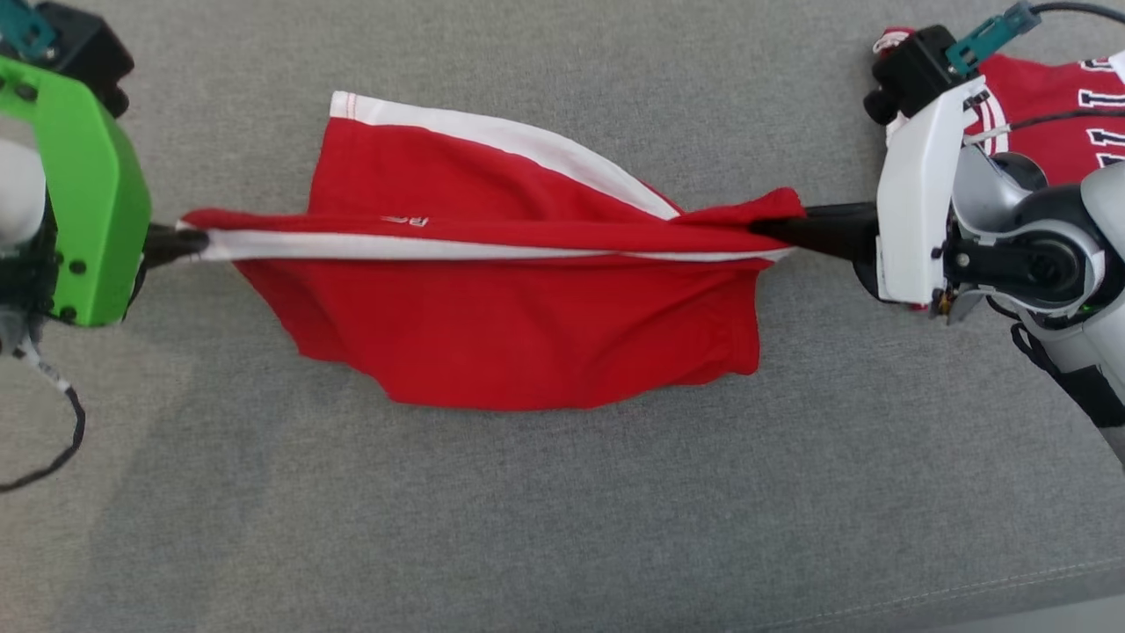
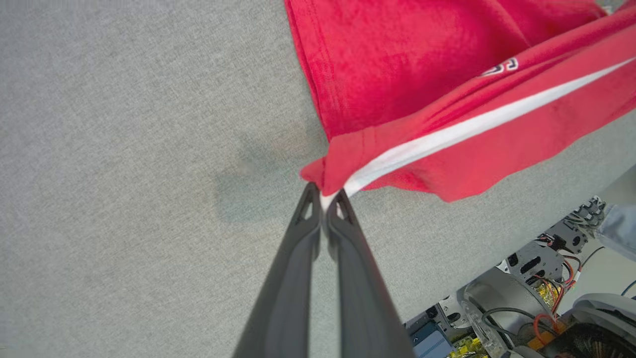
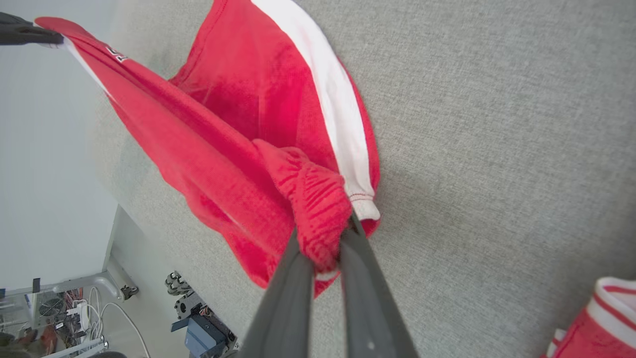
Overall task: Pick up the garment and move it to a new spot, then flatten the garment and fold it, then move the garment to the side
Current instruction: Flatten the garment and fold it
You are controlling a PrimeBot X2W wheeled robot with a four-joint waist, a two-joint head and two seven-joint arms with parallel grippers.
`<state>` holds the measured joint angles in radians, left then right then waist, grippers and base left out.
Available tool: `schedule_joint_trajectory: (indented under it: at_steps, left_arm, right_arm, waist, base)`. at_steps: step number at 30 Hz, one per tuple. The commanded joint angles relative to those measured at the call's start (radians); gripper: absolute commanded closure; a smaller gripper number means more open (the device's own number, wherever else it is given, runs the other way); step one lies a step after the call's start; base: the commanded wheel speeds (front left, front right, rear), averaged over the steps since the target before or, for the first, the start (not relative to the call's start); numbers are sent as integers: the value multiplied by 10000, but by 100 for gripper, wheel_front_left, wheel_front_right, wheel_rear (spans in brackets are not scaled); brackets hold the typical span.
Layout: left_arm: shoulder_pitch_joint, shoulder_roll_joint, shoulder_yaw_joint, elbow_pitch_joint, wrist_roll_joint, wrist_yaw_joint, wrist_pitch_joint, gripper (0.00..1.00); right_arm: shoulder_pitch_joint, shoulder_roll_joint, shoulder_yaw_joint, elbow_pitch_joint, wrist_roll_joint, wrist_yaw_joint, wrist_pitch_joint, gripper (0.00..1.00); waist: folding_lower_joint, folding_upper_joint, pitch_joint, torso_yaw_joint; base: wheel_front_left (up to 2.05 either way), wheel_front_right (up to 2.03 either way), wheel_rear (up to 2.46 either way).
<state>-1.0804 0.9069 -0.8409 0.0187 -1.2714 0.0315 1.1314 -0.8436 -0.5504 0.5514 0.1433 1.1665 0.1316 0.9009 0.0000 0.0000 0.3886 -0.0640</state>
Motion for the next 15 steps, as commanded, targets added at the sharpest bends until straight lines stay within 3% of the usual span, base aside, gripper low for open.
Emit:
schedule_joint_trajectory:
  at_steps: [1,12,13,15]
  left_arm:
    - [-366,-64,-7,330,205,-68,139,100]
    - [-2262,-1534,-127,2615,849,-498,277,100]
    - [-2388,-1628,-132,2822,898,-567,245,100]
    - [-2553,-1769,-154,3129,1025,-667,170,100]
  right_arm:
    - [-131,61,-236,126,-157,-18,128,100]
    - [-434,1392,-1647,235,-1269,-17,1092,100]
    - [-444,1548,-1746,205,-1361,-17,1158,98]
    - [-449,1753,-1897,159,-1504,-17,1267,85]
  waist:
    - [0,0,1079,-345]
    - [0,0,1991,-758]
    - [0,0,2039,-806]
    - [0,0,2081,-865]
  base:
    - [0,0,0]
    - [0,0,0]
    - [0,0,0]
    - [0,0,0]
